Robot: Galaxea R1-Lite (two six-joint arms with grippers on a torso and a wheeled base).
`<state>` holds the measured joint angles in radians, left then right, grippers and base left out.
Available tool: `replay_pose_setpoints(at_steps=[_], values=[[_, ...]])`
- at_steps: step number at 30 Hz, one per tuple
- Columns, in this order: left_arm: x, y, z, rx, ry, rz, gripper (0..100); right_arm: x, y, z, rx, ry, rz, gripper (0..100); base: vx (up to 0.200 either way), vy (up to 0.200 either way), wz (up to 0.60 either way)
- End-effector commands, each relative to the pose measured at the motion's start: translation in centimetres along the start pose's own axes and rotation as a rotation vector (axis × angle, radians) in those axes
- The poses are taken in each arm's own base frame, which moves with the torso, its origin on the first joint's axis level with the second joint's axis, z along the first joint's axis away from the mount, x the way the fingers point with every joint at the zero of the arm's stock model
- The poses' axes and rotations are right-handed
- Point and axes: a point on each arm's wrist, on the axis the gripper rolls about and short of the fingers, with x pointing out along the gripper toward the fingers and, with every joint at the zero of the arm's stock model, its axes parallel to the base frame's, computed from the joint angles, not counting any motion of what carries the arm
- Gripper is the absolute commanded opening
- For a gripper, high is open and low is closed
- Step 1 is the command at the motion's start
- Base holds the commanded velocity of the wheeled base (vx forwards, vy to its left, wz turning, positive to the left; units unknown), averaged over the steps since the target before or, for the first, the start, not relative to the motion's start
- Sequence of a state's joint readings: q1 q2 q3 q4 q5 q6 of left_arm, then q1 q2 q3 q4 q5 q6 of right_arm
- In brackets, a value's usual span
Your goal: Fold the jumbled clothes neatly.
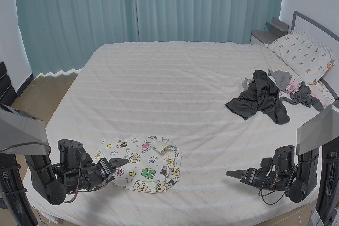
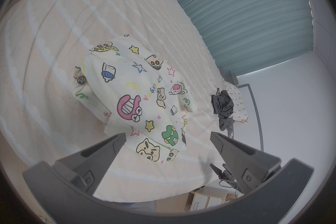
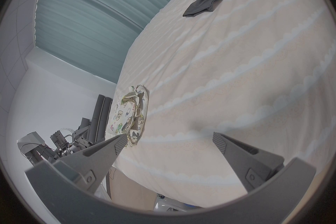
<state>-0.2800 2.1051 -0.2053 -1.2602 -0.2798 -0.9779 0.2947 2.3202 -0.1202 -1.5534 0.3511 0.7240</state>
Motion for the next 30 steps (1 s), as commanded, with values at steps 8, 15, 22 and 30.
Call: replay_pose_setpoints(at_steps=[8,15,22,30], values=[[0.2,0.1,-0.1,-0.004,0.004,0.003,100,0.6,0.4,0.8,-0.017,-0.034,0.03,100,0.0,0.2,0.0],[0.2,0.1,0.1,-0.01,-0.007,-0.005,100,1.5,1.2,0.9,-0.043,-0.04,0.067,100,0.0,0.2,0.0],[0.2,0.1,0.2,-0.011,-0.009,-0.004,100,3.0,2.3,0.1,-0.084,-0.004,0.112,100,0.0,0.2,0.0],[0.1,0.2,0.1,-0.01,-0.012,0.002,100,5.6,3.5,-0.7,-0.14,0.017,0.168,100,0.0,0.125,0.0]])
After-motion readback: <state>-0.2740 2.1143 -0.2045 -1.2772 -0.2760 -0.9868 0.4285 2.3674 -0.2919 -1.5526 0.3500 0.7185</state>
